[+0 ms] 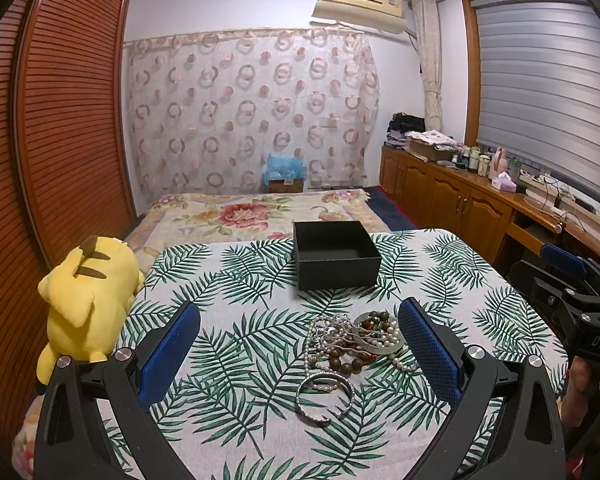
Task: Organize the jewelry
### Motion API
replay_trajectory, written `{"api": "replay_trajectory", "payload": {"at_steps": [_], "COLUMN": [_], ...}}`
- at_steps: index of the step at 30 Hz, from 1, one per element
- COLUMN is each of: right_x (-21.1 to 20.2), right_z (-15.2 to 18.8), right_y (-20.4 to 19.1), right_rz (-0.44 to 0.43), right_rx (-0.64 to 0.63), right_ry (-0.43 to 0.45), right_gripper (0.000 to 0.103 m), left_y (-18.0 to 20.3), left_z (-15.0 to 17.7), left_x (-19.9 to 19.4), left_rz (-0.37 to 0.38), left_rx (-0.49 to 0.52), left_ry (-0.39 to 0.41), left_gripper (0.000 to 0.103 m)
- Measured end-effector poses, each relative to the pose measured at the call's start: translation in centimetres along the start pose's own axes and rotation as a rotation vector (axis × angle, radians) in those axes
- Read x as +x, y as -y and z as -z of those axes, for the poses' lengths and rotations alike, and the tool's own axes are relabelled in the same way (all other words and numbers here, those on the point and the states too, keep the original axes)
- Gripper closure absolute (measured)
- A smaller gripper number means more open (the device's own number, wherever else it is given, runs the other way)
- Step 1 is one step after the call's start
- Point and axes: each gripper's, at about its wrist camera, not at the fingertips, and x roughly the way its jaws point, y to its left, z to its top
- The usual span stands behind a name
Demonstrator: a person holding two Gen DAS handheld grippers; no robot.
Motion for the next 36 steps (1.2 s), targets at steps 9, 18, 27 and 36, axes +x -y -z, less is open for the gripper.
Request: {"api": "replay_trajectory", "payload": {"at_steps": [9,18,27,36], "right_x": [0.1,2.5,4.0,5.8], "right_z": [0.1,0.4,2.6,4.0], "right_y": [0.3,-1.7,-0.6,-0.5], "right_rz": [-0.003,-0.018,-0.039,-0.091], "right_rx": [-0.003,-0.029,-0.040,-0.053], "right_ry": [-0.011,-0.056,-0.107,-0.179], "right_gripper": [0.002,0.002,0.002,0.015], "left_y": [0.2,0.0,-0.1,0.1], "left_z": [0.0,2.4,5.5,8.0], "left_x": [0.3,3.5,6.7,10.0], "left_rz": [0.007,0.049,0.100,0.143], "left_rx": [0.001,0.030,0.041,0.046], "left_ry": [-0.018,-0.122,-0.234,-0.349], "left_gripper": [0.007,0.007,0.007,0.007]}}
